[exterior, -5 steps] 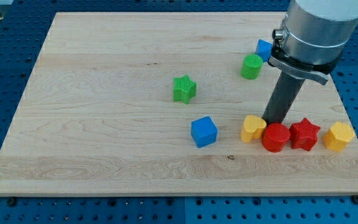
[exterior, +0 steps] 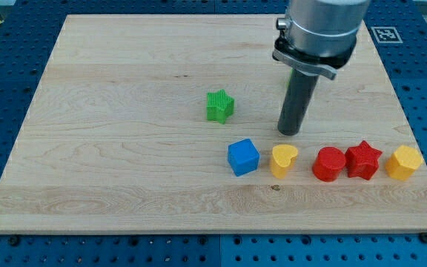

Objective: Place the green star to the left of the blue cube

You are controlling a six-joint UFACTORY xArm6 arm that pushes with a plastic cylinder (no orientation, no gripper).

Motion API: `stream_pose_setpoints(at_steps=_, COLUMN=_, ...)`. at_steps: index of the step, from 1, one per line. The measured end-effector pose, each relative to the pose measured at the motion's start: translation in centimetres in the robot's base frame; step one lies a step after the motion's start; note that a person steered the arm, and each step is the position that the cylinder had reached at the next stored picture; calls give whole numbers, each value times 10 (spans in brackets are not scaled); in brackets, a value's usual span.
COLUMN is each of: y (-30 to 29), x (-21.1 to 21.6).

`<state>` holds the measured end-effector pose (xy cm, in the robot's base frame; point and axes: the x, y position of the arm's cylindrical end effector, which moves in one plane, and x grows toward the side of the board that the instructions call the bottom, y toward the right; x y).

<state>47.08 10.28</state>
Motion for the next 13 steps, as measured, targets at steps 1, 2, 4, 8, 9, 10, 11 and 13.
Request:
stream_pose_setpoints(at_steps=1, y=-34, x=0)
stream_pose_setpoints(at_steps=2, y=-51, x=-6)
stream_pose_setpoints(at_steps=4, y=-60, x=-67)
stream_pose_setpoints(at_steps=8, y=-121, x=-73)
stream_pose_setpoints(at_steps=9, y=-104, x=-79)
stream_pose_setpoints(at_steps=10, y=-99, x=-69)
stream_pose_setpoints(at_steps=11, y=-99, x=-48)
stream_pose_setpoints(at_steps=13, y=-101, x=-39)
